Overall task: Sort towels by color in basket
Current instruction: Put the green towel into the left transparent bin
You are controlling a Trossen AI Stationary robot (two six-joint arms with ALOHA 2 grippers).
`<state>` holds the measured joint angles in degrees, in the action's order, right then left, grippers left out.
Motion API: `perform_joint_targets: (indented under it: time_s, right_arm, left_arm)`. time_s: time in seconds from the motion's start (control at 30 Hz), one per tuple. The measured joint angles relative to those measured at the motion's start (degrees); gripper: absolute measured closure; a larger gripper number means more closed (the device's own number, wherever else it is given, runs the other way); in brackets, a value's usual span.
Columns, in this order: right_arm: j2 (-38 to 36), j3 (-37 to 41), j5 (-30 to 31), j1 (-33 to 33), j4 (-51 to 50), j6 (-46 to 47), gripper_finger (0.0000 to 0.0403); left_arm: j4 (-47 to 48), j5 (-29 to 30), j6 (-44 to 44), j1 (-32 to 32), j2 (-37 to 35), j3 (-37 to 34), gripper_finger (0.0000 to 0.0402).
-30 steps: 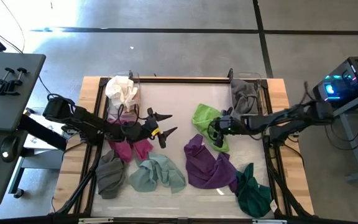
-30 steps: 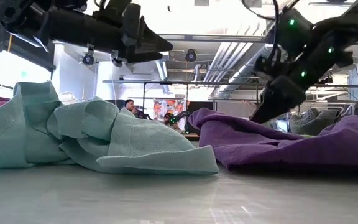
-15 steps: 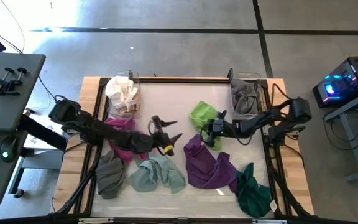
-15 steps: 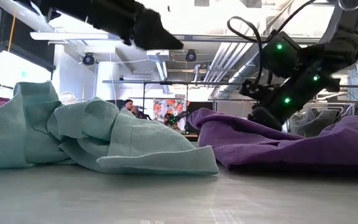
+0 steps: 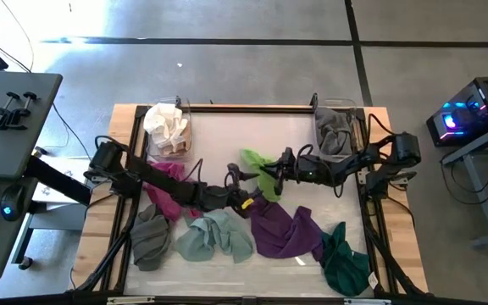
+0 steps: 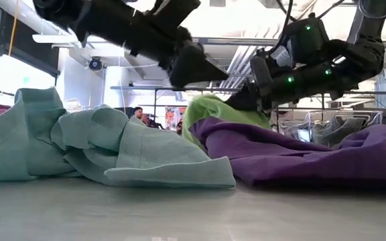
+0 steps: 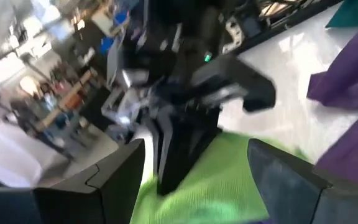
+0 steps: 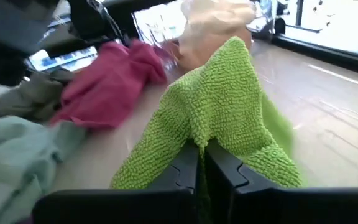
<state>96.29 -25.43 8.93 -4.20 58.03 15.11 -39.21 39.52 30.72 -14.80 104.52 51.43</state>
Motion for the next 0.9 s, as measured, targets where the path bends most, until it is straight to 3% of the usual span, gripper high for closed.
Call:
perform_joint_targets:
  time_s: [0.23,0.37,0.43,0.73,0.9]
  right_arm:
    - [0.0,0.0,-1.7,2.3,4.4,0.1,0.0396]
    - [-0.1,0.0,-0.4,3.5,5.8,-0.1,0.0396]
    - [-0.1,0.0,-0.1,3.8,6.7,-0.1,0.0396]
    - [-0.1,0.0,-0.1,6.3,13.6,-2.0,0.0396]
    - [-0.1,0.0,-0.6,6.9,13.9,-2.8,0.0396]
  left_arm:
    - [0.3,1.0,5.6,1.5,3.7,2.7,0.0129]
    - [0.5,10.6,0.3,2.5,5.0,2.7,0.0129]
    - [0.8,12.0,-1.9,3.0,5.6,2.7,0.0129]
    - [1.4,9.3,-11.1,4.0,6.5,2.7,0.0129]
    - [1.6,3.0,-12.6,4.1,6.5,2.7,0.0157]
